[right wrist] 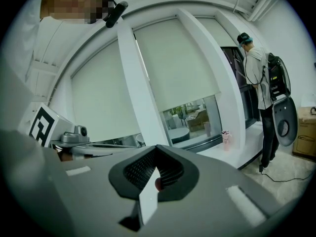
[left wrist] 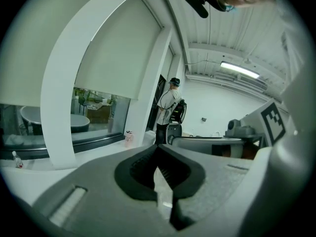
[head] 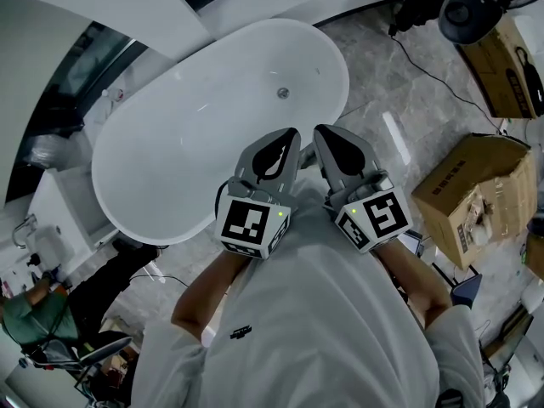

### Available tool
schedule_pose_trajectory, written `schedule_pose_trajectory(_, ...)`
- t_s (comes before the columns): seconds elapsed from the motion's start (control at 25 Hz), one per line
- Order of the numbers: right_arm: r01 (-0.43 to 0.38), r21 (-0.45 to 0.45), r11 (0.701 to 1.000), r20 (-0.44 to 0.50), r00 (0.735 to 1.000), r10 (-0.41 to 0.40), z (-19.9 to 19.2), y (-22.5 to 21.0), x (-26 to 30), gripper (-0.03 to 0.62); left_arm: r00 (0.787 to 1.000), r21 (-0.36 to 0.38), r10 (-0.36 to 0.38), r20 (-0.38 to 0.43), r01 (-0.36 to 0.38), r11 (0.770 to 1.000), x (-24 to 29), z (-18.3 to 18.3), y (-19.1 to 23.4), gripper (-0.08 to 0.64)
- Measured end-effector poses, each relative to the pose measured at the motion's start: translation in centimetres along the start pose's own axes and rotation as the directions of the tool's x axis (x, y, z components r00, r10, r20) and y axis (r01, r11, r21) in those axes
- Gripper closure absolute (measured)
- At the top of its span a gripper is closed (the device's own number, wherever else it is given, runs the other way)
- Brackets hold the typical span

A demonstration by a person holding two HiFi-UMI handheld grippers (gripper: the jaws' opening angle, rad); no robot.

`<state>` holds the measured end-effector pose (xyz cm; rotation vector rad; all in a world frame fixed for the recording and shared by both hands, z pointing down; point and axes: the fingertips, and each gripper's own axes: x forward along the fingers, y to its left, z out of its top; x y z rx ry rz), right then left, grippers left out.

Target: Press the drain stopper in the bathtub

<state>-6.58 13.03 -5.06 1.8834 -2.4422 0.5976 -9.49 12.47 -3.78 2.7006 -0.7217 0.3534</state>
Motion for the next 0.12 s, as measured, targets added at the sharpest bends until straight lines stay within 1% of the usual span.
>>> schedule_pose_trajectory(0.12,0.001,-0.001,1.0,-0.004,1.0,-0.001,-0.2,0.4,0.21,0.588,1.0,-0.011,-0.01,-0.002,0.01,1.0,-0.15,-0.19,0.22,0.56)
